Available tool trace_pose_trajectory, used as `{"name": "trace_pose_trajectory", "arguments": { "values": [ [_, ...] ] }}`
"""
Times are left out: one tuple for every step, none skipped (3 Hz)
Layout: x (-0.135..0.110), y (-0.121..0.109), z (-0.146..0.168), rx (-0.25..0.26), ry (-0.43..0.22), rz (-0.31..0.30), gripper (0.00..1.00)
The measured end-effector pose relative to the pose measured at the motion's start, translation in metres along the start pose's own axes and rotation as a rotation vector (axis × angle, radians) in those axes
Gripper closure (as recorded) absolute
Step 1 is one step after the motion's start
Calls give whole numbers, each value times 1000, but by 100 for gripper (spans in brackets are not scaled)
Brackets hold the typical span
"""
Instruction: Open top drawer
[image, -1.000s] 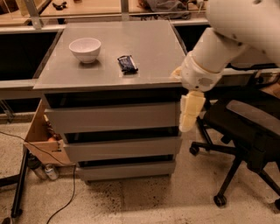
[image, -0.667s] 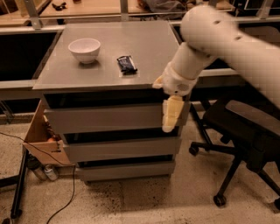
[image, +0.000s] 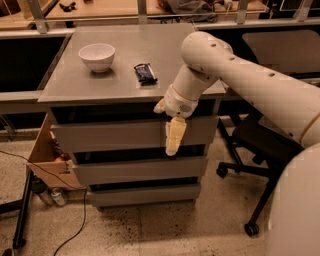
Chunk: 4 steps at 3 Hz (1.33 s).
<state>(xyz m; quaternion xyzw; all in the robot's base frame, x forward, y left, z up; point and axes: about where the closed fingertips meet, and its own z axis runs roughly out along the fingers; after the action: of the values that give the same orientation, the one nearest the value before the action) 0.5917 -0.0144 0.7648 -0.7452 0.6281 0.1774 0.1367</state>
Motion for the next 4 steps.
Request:
{"name": "trace_pose_trajectory", "arguments": {
  "values": [
    [-9,-8,18,-36,-29,-9,0],
    [-19,-21,30,-51,-47,-12,0],
    [-28,-32,41,-70,-55,-9,0],
    [-36,-37,51,-90,-60,0,0]
  ]
}}
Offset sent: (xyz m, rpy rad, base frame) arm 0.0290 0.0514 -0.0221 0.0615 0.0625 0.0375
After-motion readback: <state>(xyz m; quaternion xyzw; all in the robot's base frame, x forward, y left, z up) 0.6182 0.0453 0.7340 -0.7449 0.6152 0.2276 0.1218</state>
